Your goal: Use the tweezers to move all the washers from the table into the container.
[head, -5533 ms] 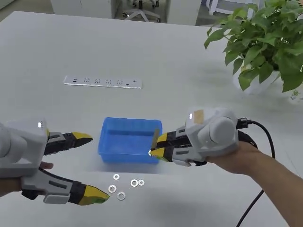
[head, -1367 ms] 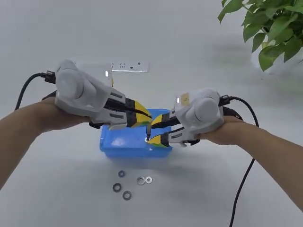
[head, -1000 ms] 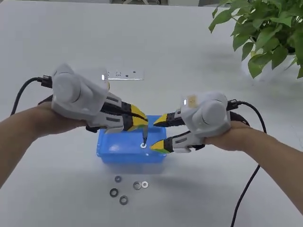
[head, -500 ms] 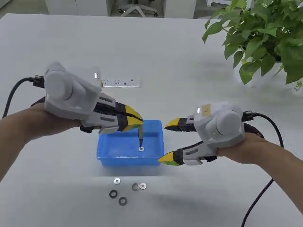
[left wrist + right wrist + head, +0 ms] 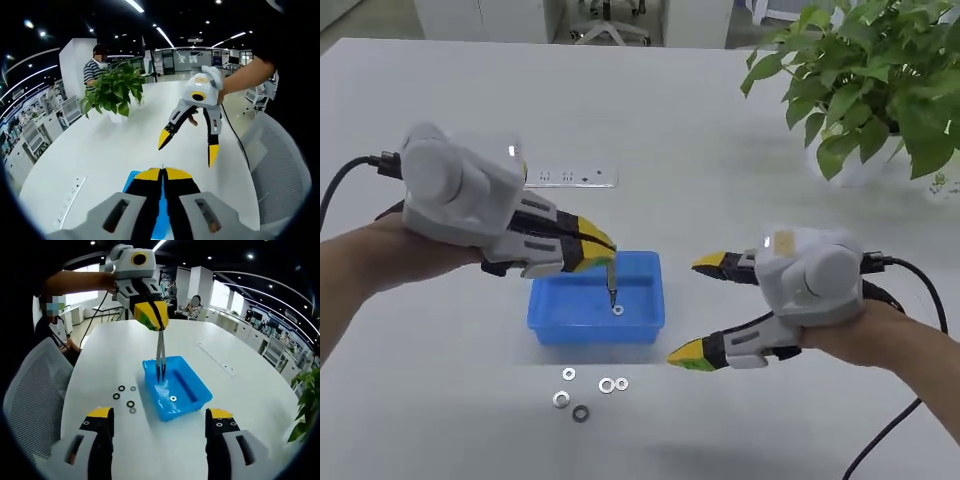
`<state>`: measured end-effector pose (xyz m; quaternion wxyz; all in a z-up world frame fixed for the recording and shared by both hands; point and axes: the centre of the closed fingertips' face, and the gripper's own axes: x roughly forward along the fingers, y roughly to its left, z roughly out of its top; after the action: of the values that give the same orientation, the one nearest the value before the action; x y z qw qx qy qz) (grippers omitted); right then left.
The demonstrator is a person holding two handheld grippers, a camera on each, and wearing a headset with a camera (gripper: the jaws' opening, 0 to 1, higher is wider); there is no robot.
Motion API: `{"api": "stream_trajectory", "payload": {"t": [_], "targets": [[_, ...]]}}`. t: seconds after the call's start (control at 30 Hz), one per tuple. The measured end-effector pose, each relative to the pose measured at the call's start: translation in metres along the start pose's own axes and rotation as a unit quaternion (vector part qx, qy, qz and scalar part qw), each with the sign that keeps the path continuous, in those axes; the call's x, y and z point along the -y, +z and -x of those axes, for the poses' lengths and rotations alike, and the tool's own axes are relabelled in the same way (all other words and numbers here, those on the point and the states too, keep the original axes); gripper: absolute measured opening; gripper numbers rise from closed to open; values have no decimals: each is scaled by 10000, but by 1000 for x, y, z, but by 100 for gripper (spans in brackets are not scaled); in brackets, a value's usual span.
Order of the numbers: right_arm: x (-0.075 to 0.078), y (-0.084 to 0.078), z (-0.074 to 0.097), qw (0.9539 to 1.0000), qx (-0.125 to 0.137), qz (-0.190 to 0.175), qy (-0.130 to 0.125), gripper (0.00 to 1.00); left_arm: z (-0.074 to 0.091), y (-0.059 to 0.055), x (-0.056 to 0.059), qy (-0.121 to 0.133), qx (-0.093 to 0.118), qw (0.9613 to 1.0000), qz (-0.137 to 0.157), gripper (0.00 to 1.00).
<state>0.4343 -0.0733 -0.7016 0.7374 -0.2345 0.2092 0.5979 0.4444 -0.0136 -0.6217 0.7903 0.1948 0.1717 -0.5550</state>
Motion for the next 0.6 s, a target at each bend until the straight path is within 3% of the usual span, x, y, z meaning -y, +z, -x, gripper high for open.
{"api": "stream_trajectory", "payload": {"t": [0.13, 0.6], "targets": [[-6, 0, 4, 9999, 94, -107, -74, 83, 1, -1, 7, -29, -4, 10000, -6, 5], [-30, -7, 5, 9996, 67, -254, -53, 96, 2, -6, 28, -110, 1, 9999, 29, 5]]}}
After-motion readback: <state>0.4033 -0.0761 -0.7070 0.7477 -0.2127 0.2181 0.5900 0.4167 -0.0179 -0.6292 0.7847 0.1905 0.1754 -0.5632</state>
